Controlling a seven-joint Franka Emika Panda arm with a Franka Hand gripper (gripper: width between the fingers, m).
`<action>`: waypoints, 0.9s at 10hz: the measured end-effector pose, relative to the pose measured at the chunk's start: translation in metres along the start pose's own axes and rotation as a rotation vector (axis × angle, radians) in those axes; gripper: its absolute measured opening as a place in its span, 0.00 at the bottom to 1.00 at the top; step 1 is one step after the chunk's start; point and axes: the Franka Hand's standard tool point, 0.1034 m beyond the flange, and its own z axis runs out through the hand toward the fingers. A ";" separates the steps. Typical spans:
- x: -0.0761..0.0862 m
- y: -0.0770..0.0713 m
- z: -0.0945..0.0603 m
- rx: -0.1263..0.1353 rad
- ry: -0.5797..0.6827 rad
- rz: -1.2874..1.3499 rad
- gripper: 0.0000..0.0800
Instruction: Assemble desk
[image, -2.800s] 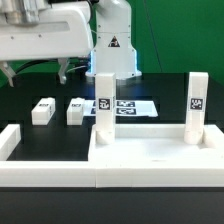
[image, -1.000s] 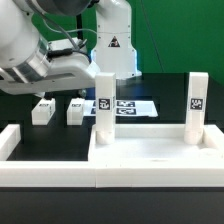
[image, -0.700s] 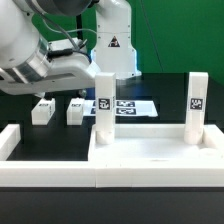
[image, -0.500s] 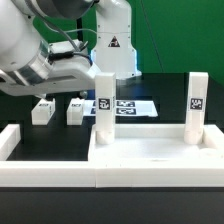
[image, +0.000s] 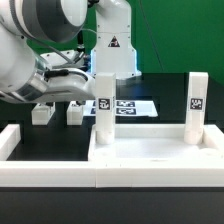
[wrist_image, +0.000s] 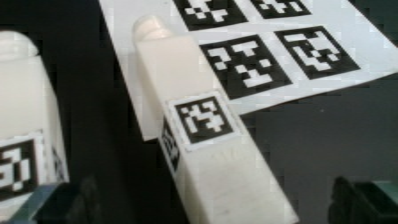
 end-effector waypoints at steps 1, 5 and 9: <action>0.001 0.001 0.000 -0.002 0.004 0.000 0.81; 0.000 0.000 0.003 -0.001 -0.006 0.001 0.81; 0.007 -0.007 0.015 -0.016 -0.022 -0.010 0.81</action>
Offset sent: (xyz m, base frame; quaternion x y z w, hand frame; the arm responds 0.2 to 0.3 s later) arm -0.0054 0.0117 0.0042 0.0304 -0.0497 0.0222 0.9981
